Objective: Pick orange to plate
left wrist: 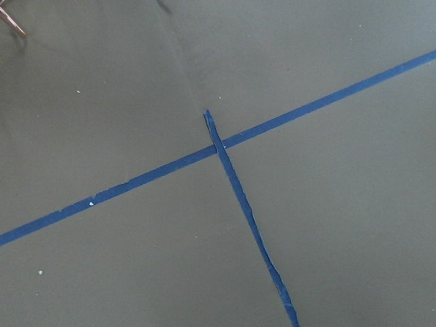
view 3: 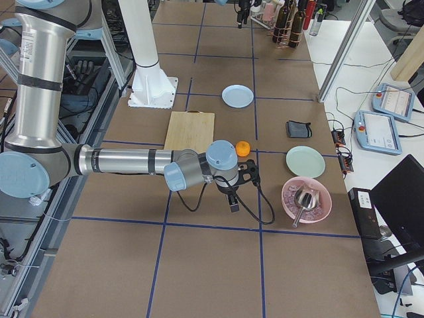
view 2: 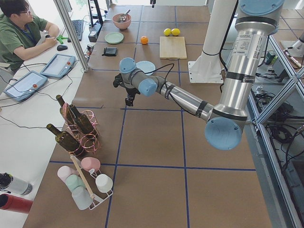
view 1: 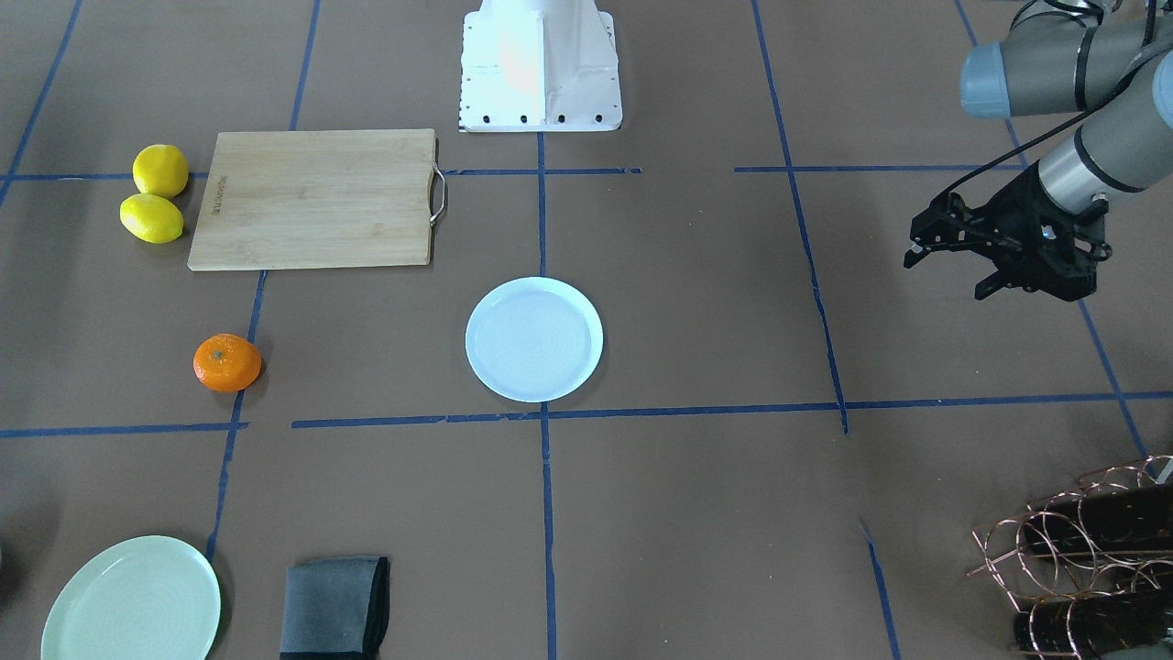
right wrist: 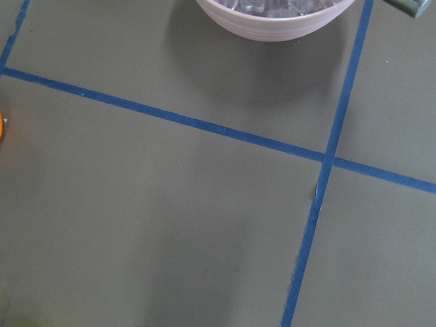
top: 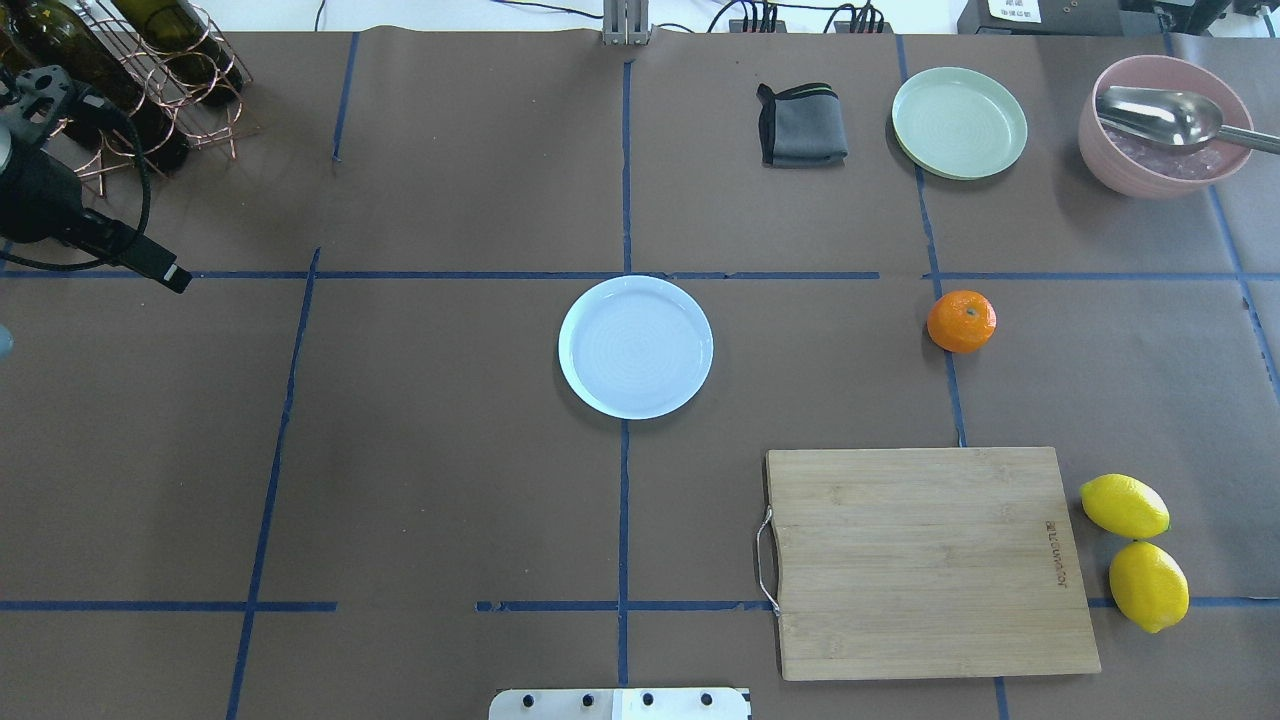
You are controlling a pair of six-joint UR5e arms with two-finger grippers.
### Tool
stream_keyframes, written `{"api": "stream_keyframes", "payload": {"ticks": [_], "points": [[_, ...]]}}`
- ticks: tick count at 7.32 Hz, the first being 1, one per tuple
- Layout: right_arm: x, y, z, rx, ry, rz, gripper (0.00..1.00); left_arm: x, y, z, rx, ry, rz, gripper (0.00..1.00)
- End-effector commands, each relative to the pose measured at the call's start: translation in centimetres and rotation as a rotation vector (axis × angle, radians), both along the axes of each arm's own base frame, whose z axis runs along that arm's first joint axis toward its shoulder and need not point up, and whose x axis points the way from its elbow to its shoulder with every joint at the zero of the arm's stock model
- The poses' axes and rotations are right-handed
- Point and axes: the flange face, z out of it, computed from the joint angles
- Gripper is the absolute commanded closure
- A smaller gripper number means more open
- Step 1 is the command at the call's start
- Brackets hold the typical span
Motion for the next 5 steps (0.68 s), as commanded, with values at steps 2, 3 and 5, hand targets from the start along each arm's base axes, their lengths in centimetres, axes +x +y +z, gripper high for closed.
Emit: {"api": "stream_keyframes", "payload": {"ticks": [2,3,5], "points": [[0.0,0.0,-0.2,0.007,0.003,-0.001,0.00,-0.1,0.2,-0.1,0.002,0.000,0.000,0.00],[0.0,-0.1,-0.2,0.006,0.009,0.001,0.00,-0.4,0.4,-0.2,0.001,0.001,-0.002,0.00],[0.2,0.1,0.5,-0.018,0.013,0.004,0.00,-1.7,1.4,2.4,-0.037,-0.023,-0.011,0.00]]}}
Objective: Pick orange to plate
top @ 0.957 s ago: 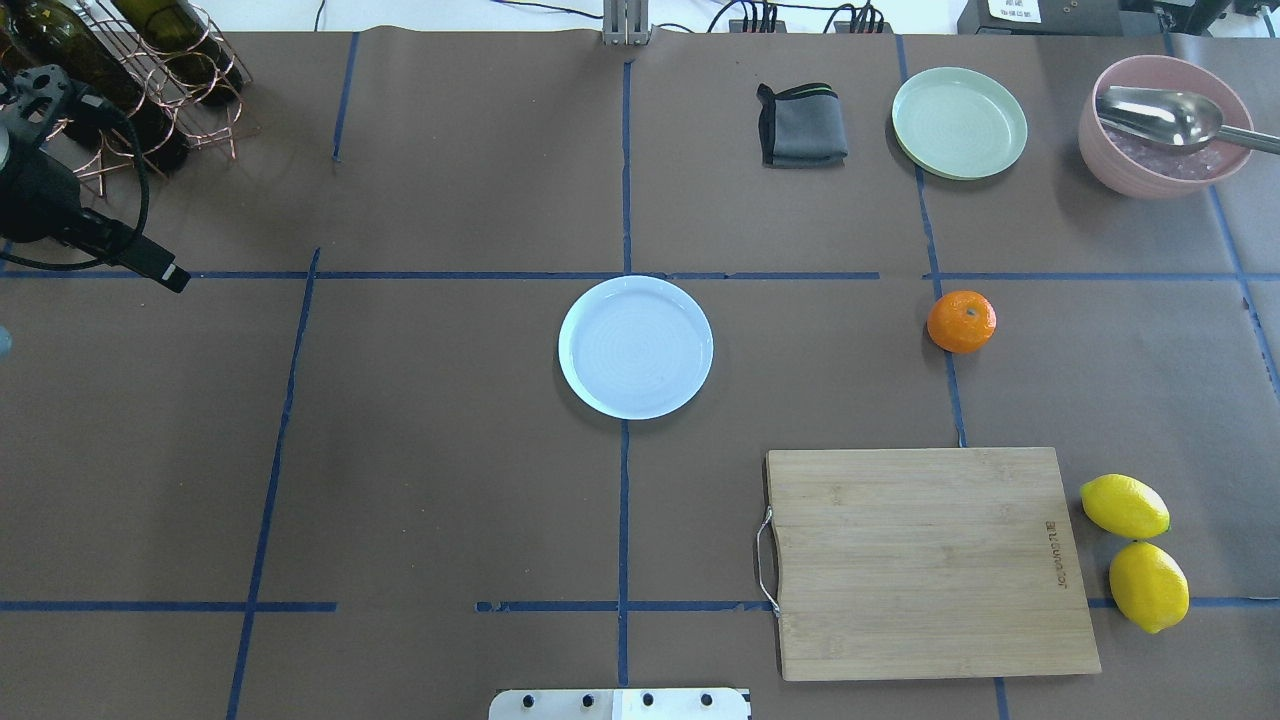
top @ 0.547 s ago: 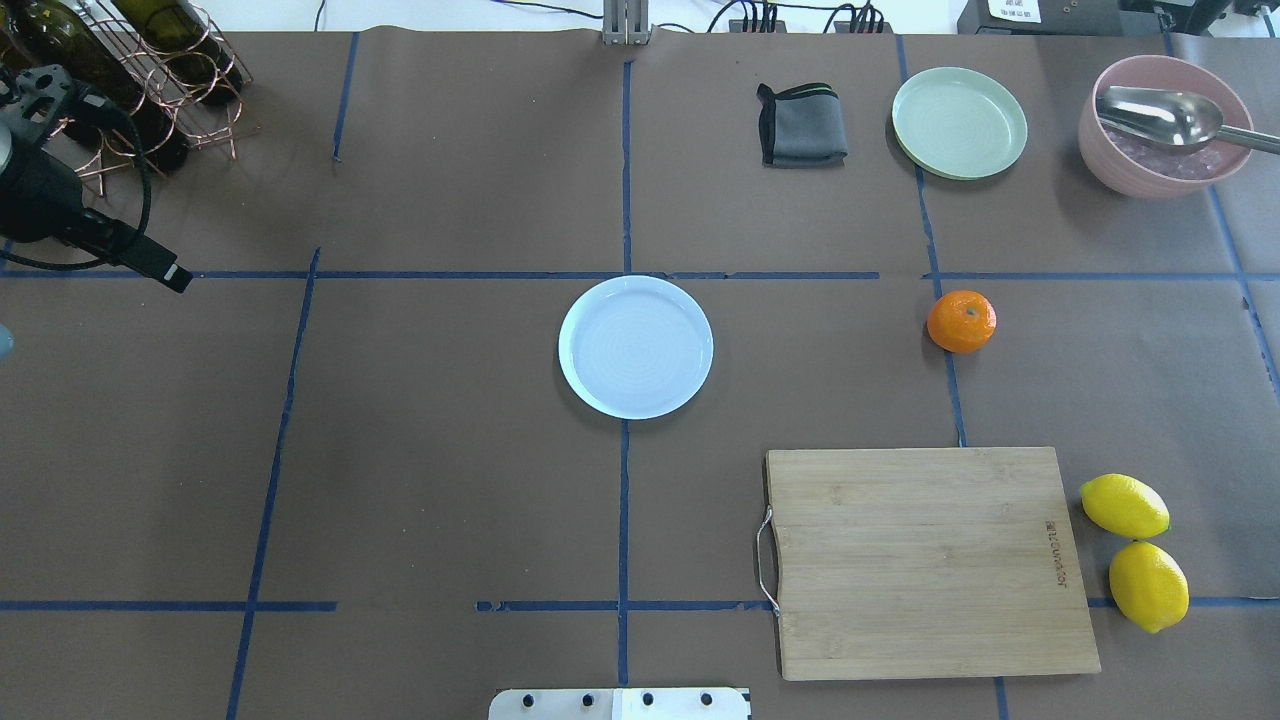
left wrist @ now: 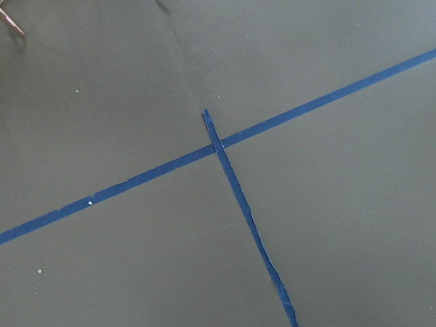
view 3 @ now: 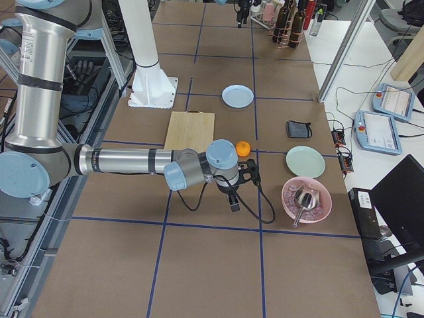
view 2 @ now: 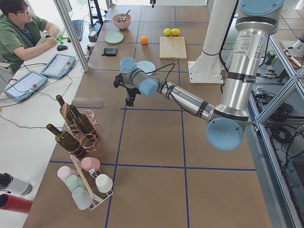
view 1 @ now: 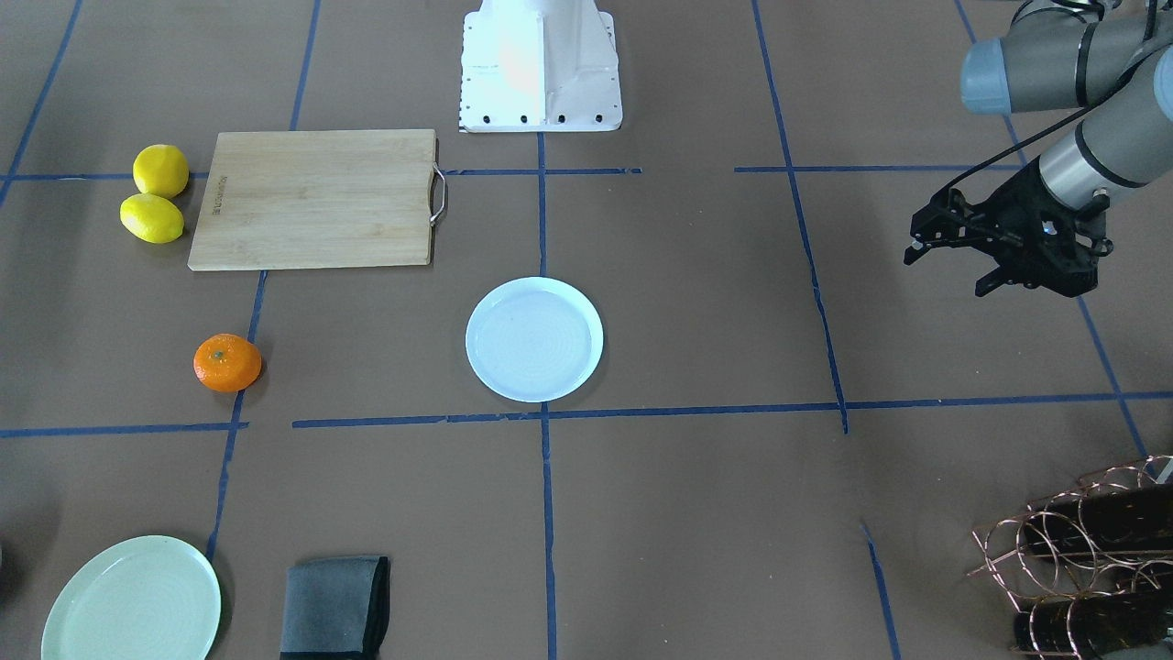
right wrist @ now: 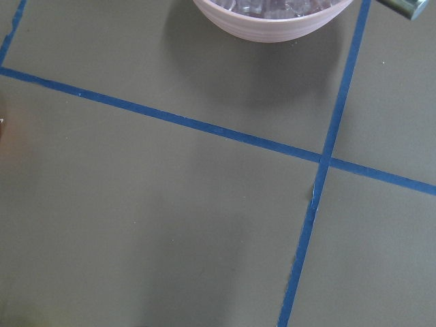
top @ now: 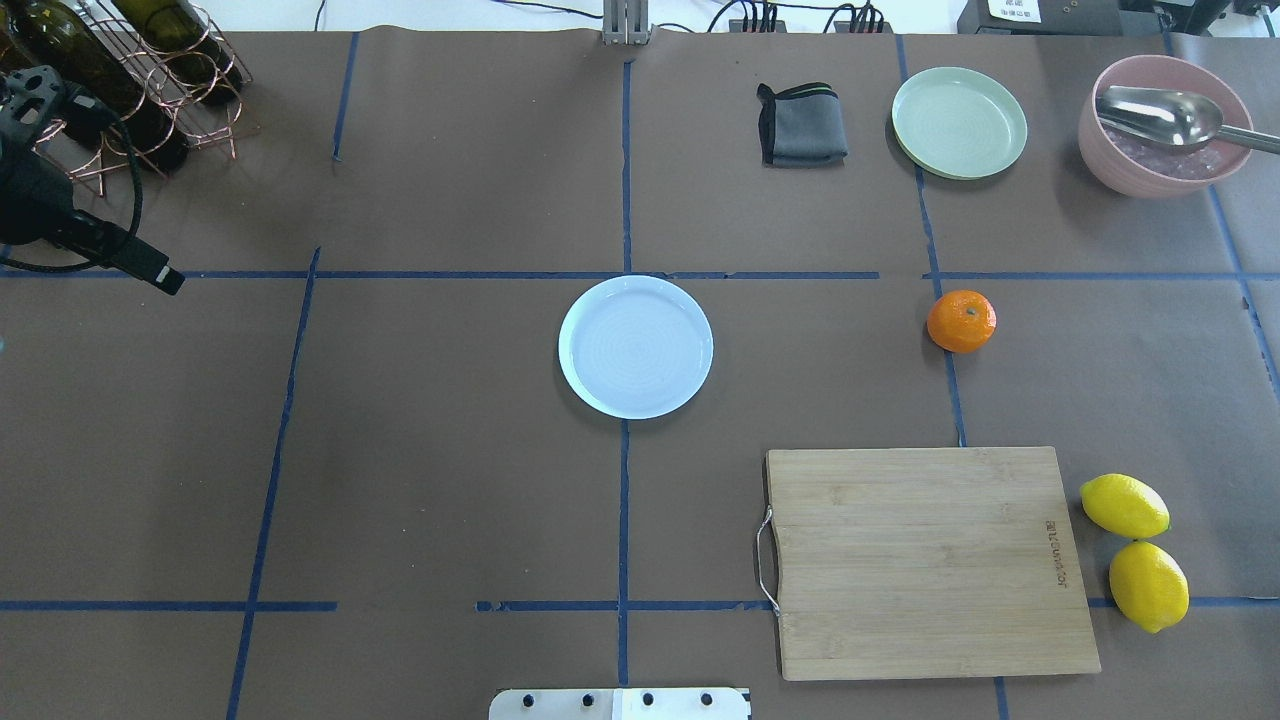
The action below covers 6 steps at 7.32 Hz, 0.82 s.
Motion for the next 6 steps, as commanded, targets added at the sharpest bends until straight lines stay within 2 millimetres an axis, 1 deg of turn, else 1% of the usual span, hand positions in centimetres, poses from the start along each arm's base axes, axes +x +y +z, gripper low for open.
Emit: {"api": "stream_keyframes", "payload": {"ticks": [1,2,3,4,5,6], "points": [[0.1,0.4,0.9,-0.026,0.004,0.001,0.00,-3.0,0.9,3.1,-0.044,-0.027,-0.039,0.00],[0.1,0.4,0.9,-0.027,0.002,0.003,0.00,-6.1,1.0,4.9,-0.077,-0.042,-0.094,0.00],[0.2,0.2,0.6,-0.044,0.005,0.006,0.00,-9.1,1.7,7.5,-0.124,-0.059,-0.145,0.00],[0.2,-0.1,0.1,-0.050,0.004,0.007,0.00,-11.1,1.4,8.1,-0.135,-0.066,-0.186,0.00],[0.1,-0.7,-0.7,-0.065,-0.004,0.035,0.00,-12.7,2.1,9.6,-0.152,-0.077,-0.206,0.00],[-0.3,-1.5,-2.6,-0.099,-0.023,0.089,0.00,-15.1,2.9,11.2,-0.105,-0.090,-0.185,0.00]]}}
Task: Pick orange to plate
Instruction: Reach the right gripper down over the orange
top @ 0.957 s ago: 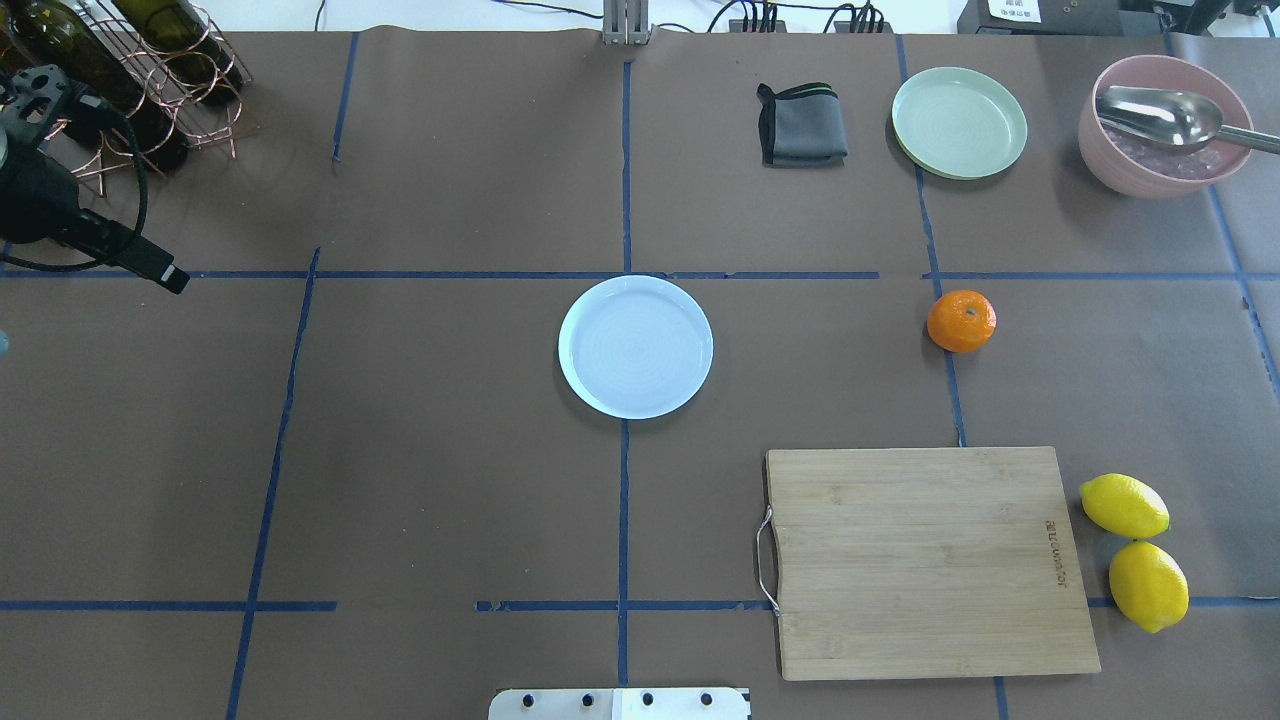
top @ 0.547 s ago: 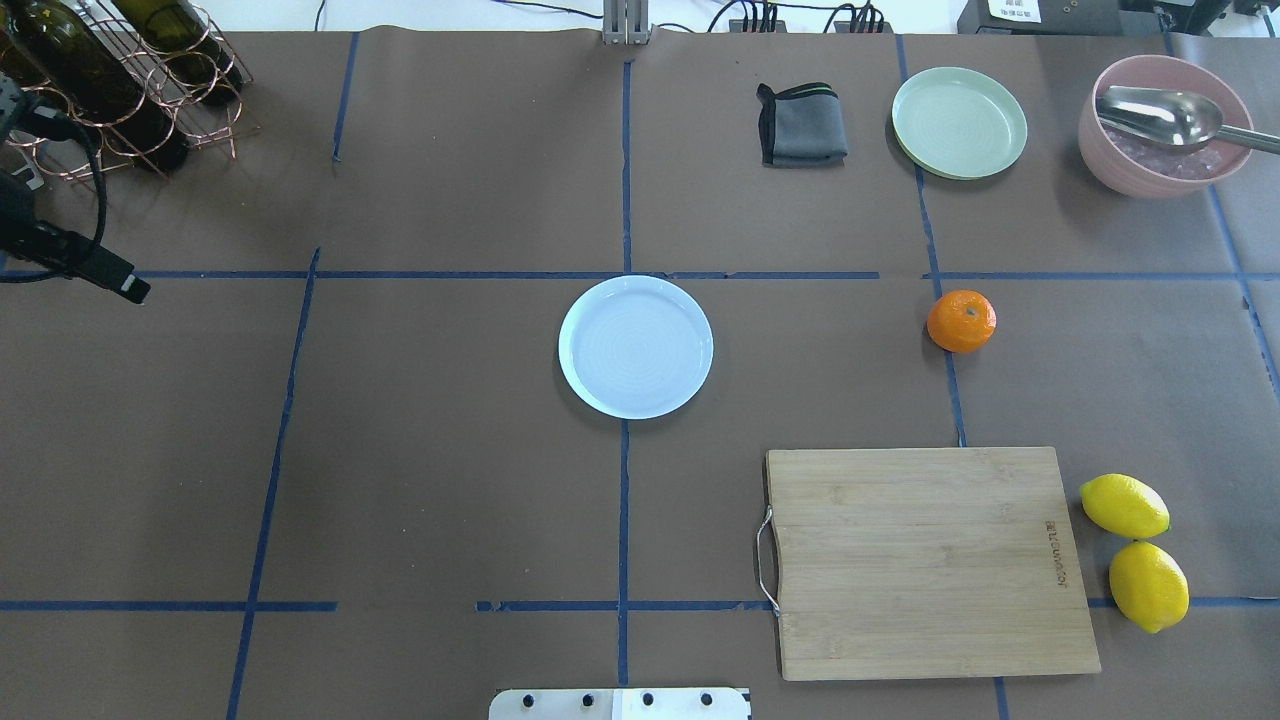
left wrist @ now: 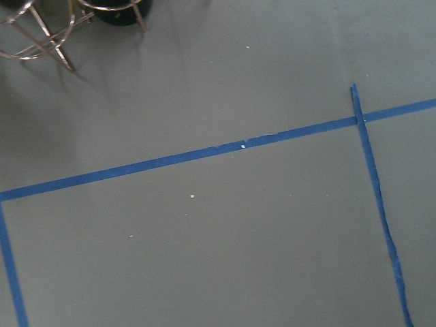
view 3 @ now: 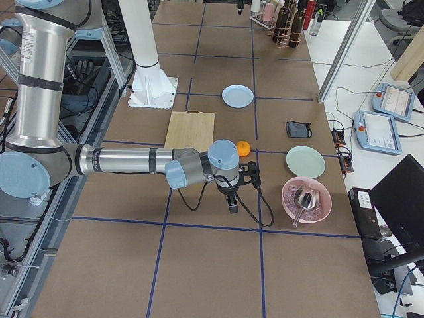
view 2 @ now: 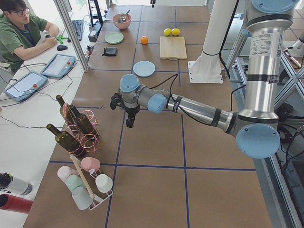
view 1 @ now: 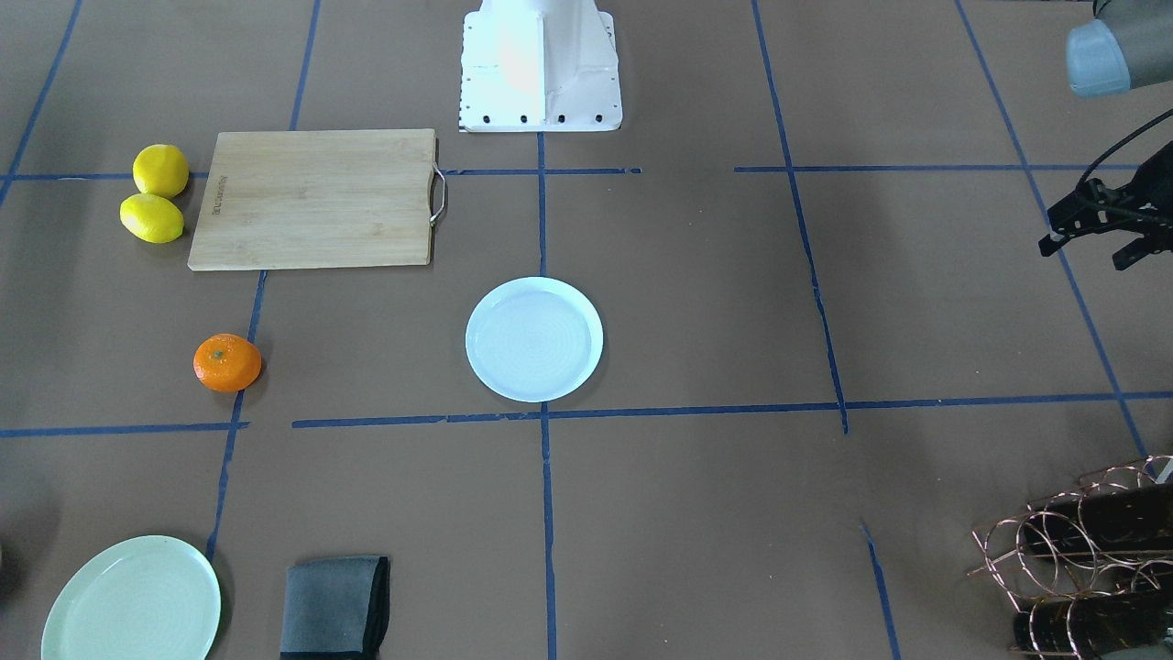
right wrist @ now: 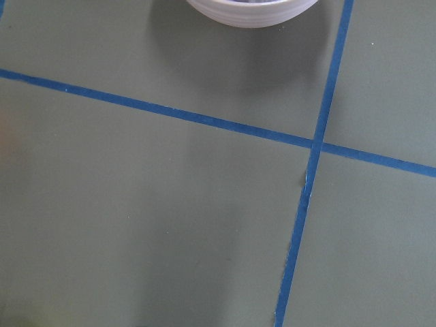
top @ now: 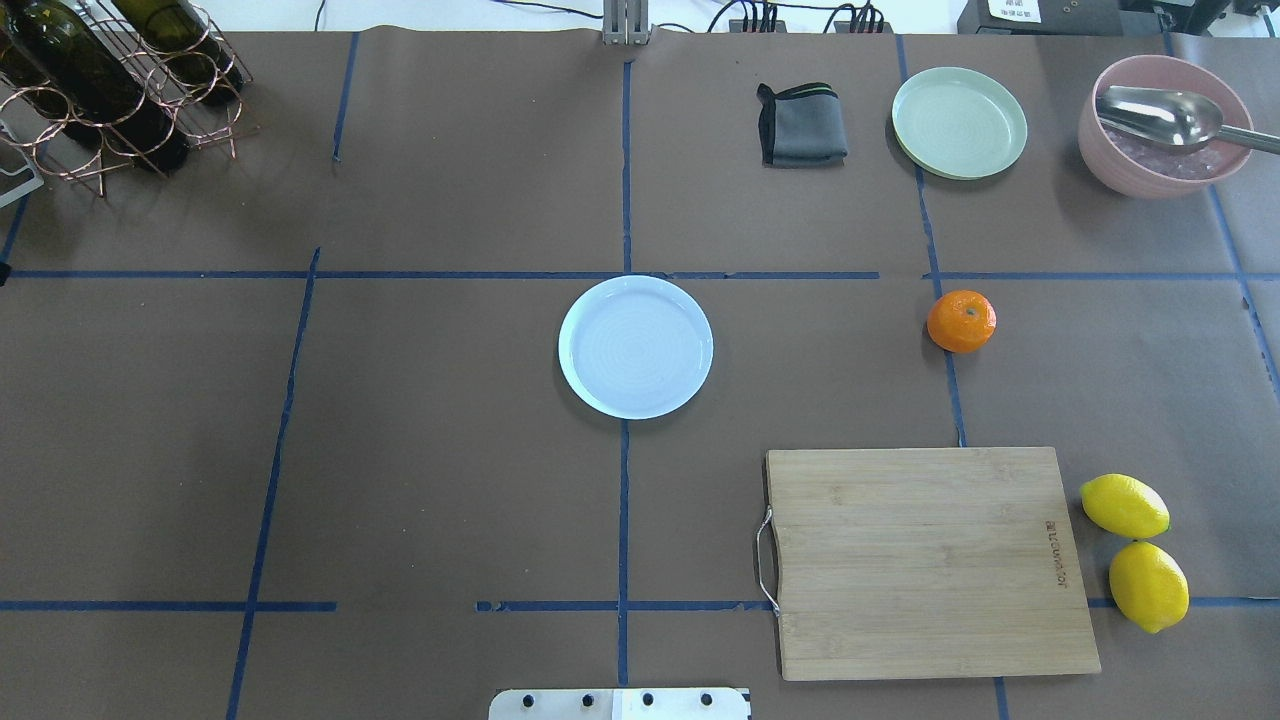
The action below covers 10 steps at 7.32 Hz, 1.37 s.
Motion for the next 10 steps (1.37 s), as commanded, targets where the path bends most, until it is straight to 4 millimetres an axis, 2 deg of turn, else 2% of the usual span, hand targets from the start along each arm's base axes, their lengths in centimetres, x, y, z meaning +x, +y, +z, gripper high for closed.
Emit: {"api": "stream_keyframes", "payload": {"ticks": [1,2,3,4,5,6,8,9,10], "points": [[-2.7,-1.7,-3.7,-0.049,-0.032,0.048,0.00,-5.9,2.7,4.4,0.061,-0.038,0.022,0.00],[-5.4,-2.8,-5.0,-0.064,-0.041,0.032,0.00,-7.6,4.5,6.3,0.026,-0.046,0.000,0.00],[-7.4,-3.7,-6.0,-0.063,-0.028,0.015,0.00,-7.9,5.7,7.6,-0.008,-0.050,-0.001,0.00],[-9.7,-5.7,-8.4,-0.071,-0.012,-0.008,0.00,-9.6,6.3,7.5,-0.029,-0.052,-0.036,0.00],[-13.7,-7.0,-10.4,-0.055,0.024,-0.061,0.00,-11.8,6.7,7.5,-0.023,-0.053,-0.074,0.00],[-17.6,-6.8,-11.4,-0.083,0.033,-0.066,0.00,-12.5,6.6,7.3,0.000,-0.056,-0.071,0.00],[-26.6,-6.3,-14.9,-0.119,0.058,-0.007,0.00,-13.1,6.9,6.0,0.028,-0.056,-0.086,0.00],[-29.5,-6.4,-15.0,-0.092,0.093,-0.001,0.00,-13.1,6.9,5.9,0.030,-0.056,-0.086,0.00],[-30.7,-6.7,-13.8,-0.085,0.077,0.014,0.00,-13.1,6.9,6.0,0.028,-0.056,-0.086,0.00]]}}
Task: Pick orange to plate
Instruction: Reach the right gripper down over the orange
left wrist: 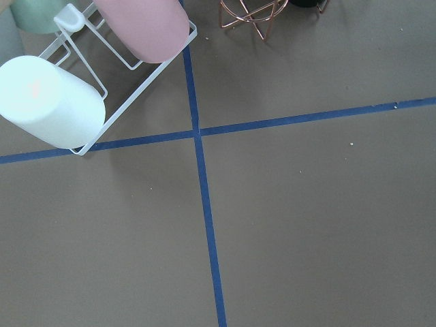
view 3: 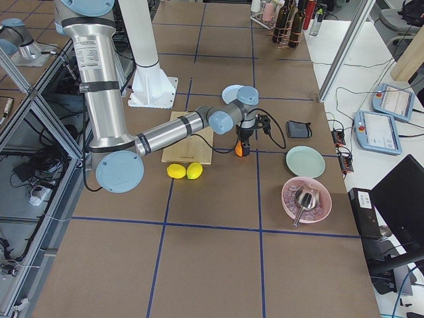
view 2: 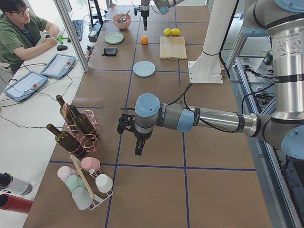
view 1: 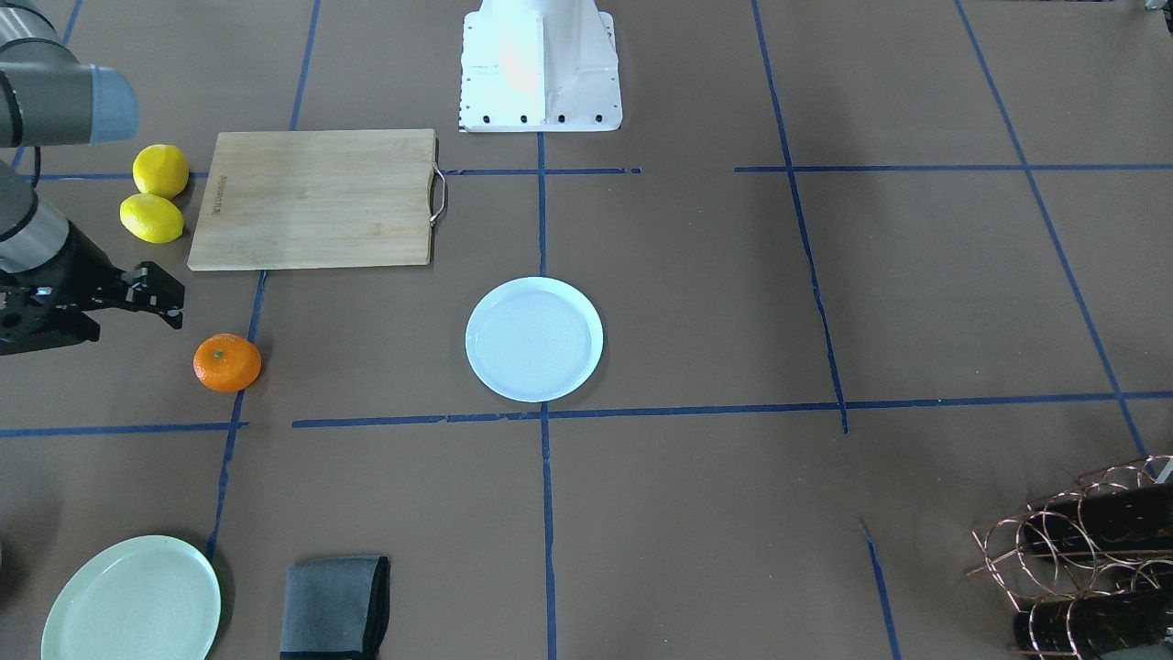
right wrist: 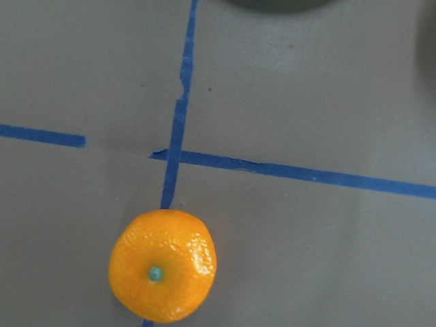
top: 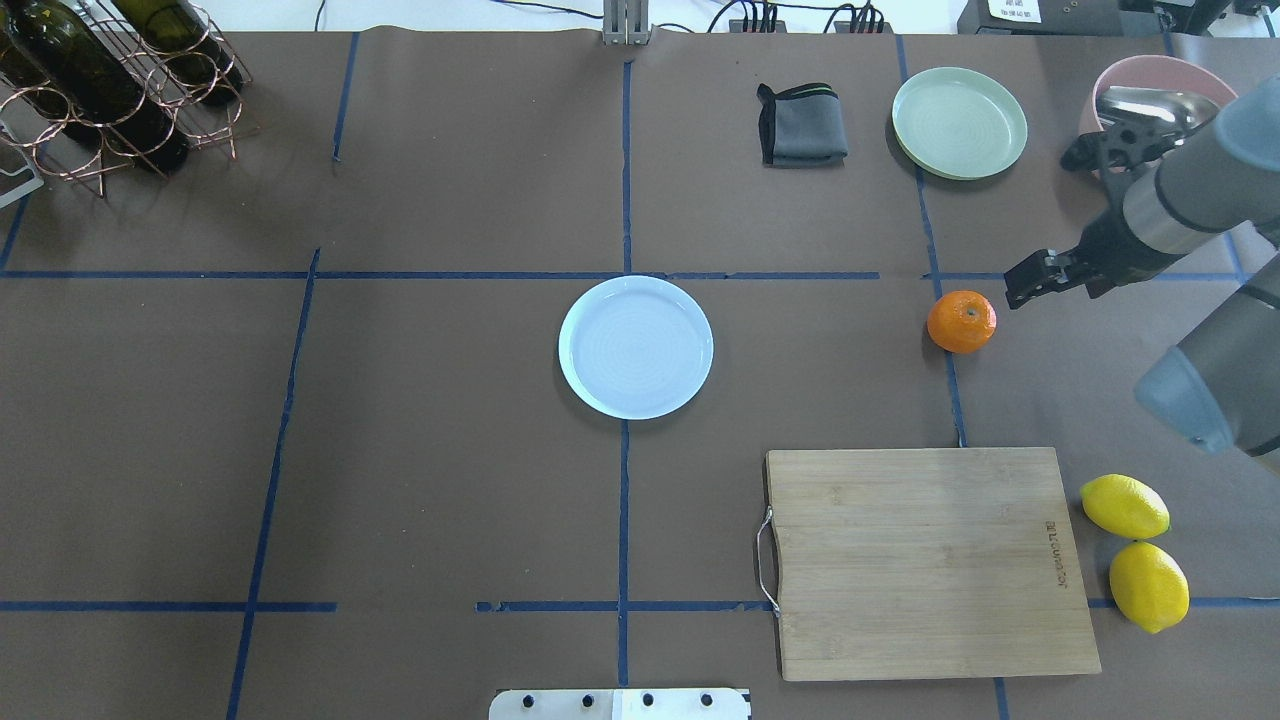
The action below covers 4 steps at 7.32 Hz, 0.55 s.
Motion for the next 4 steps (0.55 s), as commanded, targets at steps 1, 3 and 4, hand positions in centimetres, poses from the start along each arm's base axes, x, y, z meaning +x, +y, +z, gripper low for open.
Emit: {"api": "stream_keyframes", "payload": {"ticks": [1,3,4], "points": [[-4.2,0.0,2.2,0.021,-0.019,0.014,0.00,-0.1,0.0,-0.1,0.004,0.000,-0.001,0.00],[-5.6,-0.7,0.6,0.034,-0.055,0.029,0.00,-0.1,0.0,-0.2,0.006,0.000,-0.001,0.00],[-6.2,-0.4,0.5,0.025,-0.055,0.033,0.00,-0.1,0.0,-0.3,0.009,0.000,-0.001,0.00]]}}
